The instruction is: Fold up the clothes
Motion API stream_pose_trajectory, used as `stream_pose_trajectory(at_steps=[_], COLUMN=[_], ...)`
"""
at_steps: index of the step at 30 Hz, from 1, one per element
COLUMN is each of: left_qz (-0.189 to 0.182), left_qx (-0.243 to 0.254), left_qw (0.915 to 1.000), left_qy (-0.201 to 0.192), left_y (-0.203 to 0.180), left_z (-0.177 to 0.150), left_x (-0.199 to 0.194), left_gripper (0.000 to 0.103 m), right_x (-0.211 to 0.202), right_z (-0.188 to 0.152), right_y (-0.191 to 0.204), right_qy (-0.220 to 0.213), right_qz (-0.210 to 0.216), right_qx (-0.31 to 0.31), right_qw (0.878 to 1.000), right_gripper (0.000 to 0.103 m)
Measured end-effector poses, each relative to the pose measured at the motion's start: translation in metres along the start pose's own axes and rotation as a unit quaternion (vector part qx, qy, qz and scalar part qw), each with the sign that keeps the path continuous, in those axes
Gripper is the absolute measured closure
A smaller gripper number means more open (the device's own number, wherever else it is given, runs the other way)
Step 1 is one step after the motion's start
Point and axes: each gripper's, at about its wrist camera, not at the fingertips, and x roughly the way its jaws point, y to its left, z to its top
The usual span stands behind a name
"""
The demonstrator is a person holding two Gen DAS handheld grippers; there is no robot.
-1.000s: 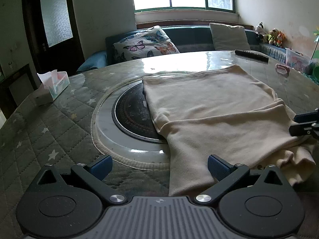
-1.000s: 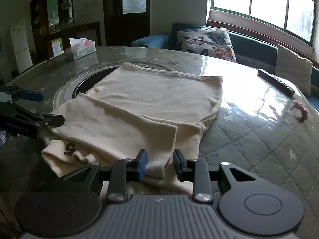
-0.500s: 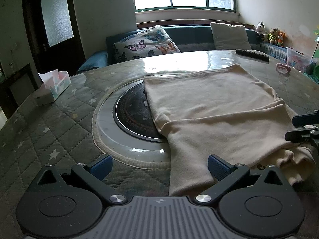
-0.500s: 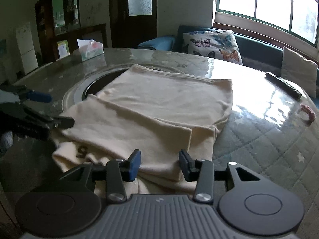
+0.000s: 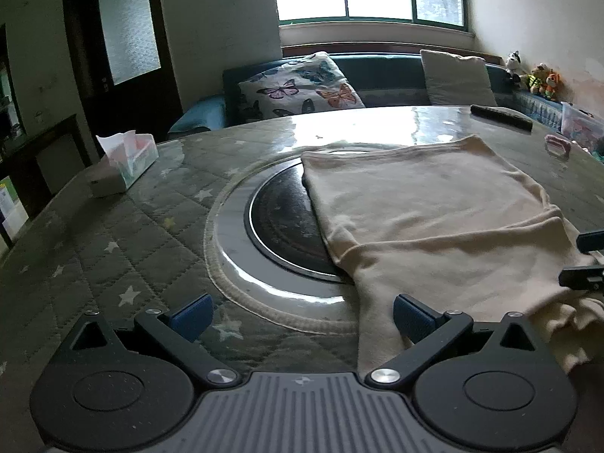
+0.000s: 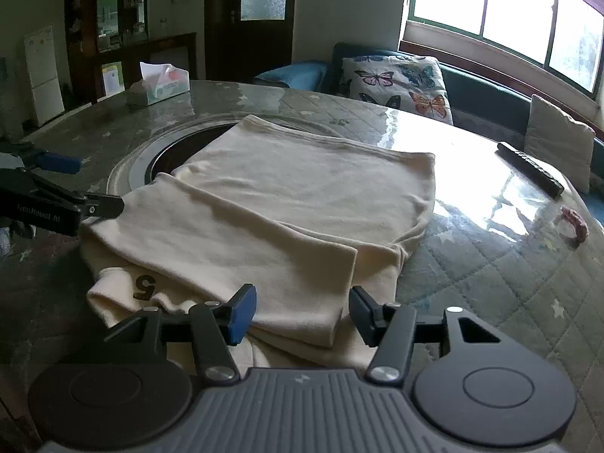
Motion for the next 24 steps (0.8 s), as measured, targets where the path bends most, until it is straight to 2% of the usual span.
stream_pose_trajectory(at_steps=[11, 14, 18, 22, 24], left_qz=[0.011, 0.013, 0.014, 0.014, 0.014], left_qx=[-0.007, -0.008, -0.010, -0.010, -0.011], left_qw=[0.9999, 0.9998, 0.9998, 0.9998, 0.9998], left_qy=[0.008, 0.010, 0.012, 0.012, 0.012], left_y=[0.002, 0.003, 0.004, 0.005, 0.005], left_z=[0.001, 0.000, -0.001, -0.001, -0.001], left_x=[0.008, 0.009, 0.010, 0.010, 0.010], left_gripper=[0.000, 0.000, 0.000, 0.000, 0.000], right_x=[0.001, 0.003, 0.002, 0.000, 0.000], right_z=[0.004, 0.005, 0.008, 0.012, 0.014], right_y=[0.004, 0.004, 0.003, -0.003, -0.007], right_qy=[0.009, 0.012, 0.013, 0.008, 0.005], right_qz=[-0.018, -0.030, -0.047, -0.078, -0.100], right_qx=[-0.013, -0.017, -0.022, -0.014, -0.014], right_qw=[1.000, 0.999, 0.999, 0.997, 0.995], right_gripper=[0.041, 0.031, 0.029, 0.018, 0.017])
